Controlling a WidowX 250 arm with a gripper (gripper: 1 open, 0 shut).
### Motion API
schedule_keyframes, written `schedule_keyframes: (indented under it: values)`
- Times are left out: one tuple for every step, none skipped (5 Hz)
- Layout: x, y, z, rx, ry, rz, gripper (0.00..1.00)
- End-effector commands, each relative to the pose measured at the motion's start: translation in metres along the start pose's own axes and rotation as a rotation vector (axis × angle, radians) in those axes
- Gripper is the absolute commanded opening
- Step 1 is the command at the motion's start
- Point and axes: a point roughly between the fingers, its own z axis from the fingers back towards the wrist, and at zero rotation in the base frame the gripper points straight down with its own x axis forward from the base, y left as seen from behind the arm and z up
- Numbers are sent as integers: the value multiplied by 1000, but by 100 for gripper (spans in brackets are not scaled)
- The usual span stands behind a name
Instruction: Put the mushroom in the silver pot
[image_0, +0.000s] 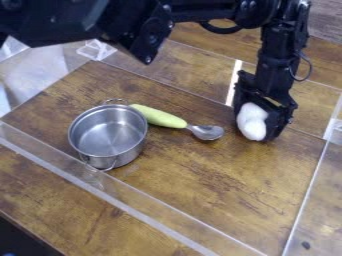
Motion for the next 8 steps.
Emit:
schedule_keyframes:
  values:
    - [0,16,17,-22,-43,14,100]
    - [0,17,17,-50,-37,10,100]
    - [-6,30,16,-74,-28,16,100]
    - [-12,42,15,-102,-16,25,100]
    - [-16,47,14,-105,-14,49,0]
    - [-30,47,25,-110,-8,74,0]
    - [-50,50,49,-92,6,102,0]
    - [-52,55,67,-69,0,97,0]
